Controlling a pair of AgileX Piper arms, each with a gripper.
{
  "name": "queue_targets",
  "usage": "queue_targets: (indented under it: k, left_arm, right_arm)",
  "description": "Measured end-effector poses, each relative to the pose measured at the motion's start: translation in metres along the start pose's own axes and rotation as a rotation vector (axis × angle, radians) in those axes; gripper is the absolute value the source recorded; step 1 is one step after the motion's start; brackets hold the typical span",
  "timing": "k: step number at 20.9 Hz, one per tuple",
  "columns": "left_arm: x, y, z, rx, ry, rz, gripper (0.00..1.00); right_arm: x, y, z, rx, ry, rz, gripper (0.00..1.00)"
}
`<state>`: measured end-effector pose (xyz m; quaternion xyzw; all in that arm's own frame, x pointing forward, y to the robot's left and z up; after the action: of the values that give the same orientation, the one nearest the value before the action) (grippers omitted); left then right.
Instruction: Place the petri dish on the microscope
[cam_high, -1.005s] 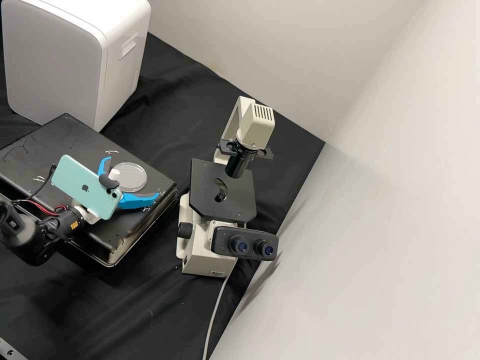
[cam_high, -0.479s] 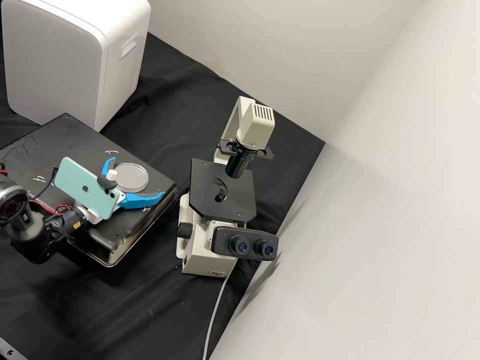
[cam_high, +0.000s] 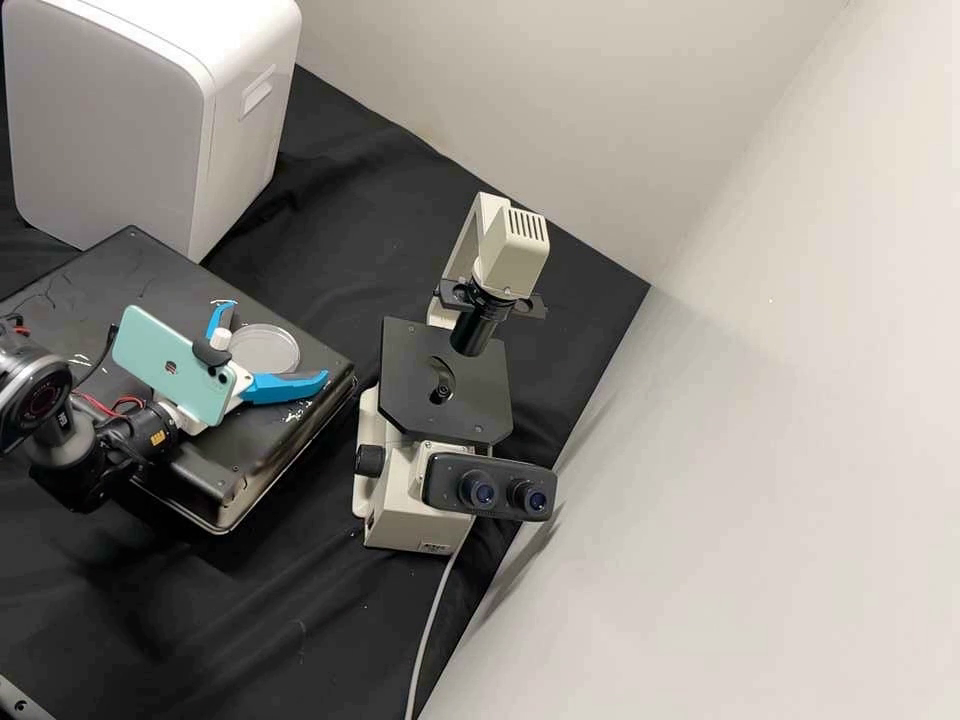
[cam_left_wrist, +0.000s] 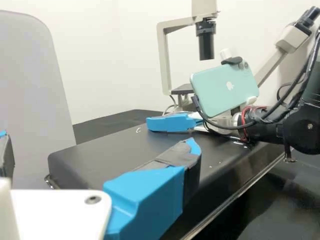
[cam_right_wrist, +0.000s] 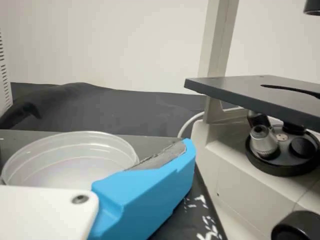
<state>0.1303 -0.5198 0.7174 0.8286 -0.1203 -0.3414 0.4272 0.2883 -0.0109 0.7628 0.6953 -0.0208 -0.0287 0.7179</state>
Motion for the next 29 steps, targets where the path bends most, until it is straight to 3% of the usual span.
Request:
queue_targets:
  k: [10,11,21,29]
  left_arm:
    - [0.0000,0.0003,-0.0016,0.002,0.007,0.001,1.00]
    - [-0.0001,0.0006,-0.0015,0.002,0.007,0.003,1.00]
    - [-0.0006,0.0023,-0.0022,0.002,0.010,0.013,1.00]
    - [-0.0006,0.0023,-0.0022,0.002,0.010,0.013,1.00]
  right_arm:
    - [0.0033,-0.0014,-0.0030,0.000,0.012,0.001,1.00]
    - [0.0033,-0.0014,-0.0030,0.000,0.012,0.001,0.00]
    - [0.0033,-0.0017,-0.0032,0.007,0.015,-0.002,0.00]
    - [0.0035,-0.0006,-0.0021,0.034,0.016,-0.003,0.00]
